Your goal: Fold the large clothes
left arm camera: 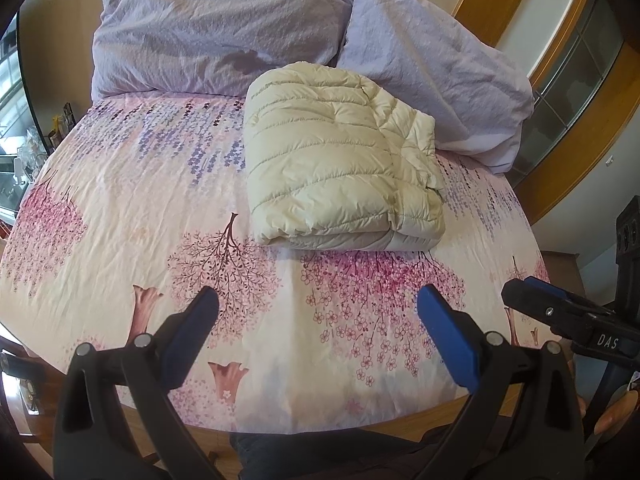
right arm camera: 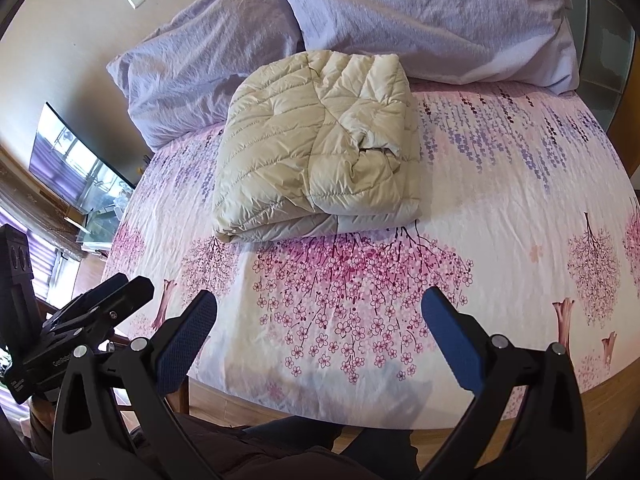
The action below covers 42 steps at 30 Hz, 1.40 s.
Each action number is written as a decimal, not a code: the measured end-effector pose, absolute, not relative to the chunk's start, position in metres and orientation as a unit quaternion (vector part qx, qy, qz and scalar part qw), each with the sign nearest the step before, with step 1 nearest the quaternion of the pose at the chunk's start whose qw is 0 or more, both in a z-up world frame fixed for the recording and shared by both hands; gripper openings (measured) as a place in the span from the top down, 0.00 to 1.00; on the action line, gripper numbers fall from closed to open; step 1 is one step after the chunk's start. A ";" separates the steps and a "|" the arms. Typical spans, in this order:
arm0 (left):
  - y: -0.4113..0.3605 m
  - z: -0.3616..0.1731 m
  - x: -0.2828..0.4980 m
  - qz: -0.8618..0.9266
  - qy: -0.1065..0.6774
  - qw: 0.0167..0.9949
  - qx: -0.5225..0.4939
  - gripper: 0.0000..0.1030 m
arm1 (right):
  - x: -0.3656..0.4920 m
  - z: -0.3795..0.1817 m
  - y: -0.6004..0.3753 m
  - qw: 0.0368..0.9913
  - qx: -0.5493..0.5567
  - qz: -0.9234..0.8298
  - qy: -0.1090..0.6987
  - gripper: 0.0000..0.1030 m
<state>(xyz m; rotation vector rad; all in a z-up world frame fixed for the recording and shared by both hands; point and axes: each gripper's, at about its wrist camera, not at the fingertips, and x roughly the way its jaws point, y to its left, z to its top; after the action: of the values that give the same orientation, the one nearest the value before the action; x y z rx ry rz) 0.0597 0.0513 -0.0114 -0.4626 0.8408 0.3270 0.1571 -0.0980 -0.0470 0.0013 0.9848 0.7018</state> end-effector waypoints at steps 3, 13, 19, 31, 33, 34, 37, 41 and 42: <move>0.052 -0.012 0.061 0.156 0.402 0.874 -0.222 0.04 | 0.158 -0.047 -0.097 0.823 0.001 0.330 0.462 0.01; 0.051 -0.012 0.065 0.153 0.402 0.874 -0.225 0.04 | 0.160 -0.045 -0.097 0.826 0.004 0.330 0.457 0.01; 0.052 -0.014 0.067 0.152 0.404 0.873 -0.228 0.04 | 0.163 -0.047 -0.096 0.826 0.003 0.328 0.459 0.01; 0.052 -0.014 0.068 0.151 0.405 0.872 -0.228 0.04 | 0.165 -0.048 -0.095 0.824 0.002 0.329 0.461 0.01; 0.052 -0.015 0.068 0.150 0.404 0.873 -0.229 0.04 | 0.165 -0.049 -0.095 0.824 0.002 0.329 0.462 0.01; 0.052 -0.015 0.068 0.149 0.404 0.873 -0.229 0.04 | 0.165 -0.048 -0.095 0.824 0.002 0.329 0.461 0.01; 0.053 -0.016 0.069 0.144 0.402 0.873 -0.235 0.04 | 0.165 -0.049 -0.095 0.824 0.002 0.329 0.461 0.01; 0.054 -0.015 0.068 0.137 0.396 0.875 -0.242 0.04 | 0.165 -0.050 -0.095 0.824 0.002 0.328 0.462 0.01; 0.053 -0.016 0.068 0.136 0.396 0.876 -0.242 0.04 | 0.165 -0.049 -0.095 0.824 0.002 0.329 0.462 0.01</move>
<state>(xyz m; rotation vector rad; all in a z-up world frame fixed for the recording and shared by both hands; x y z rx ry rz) 0.0682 0.0534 -0.0157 -0.5051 0.8258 0.2836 0.1649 -0.0947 -0.0493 0.0034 0.9815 0.6986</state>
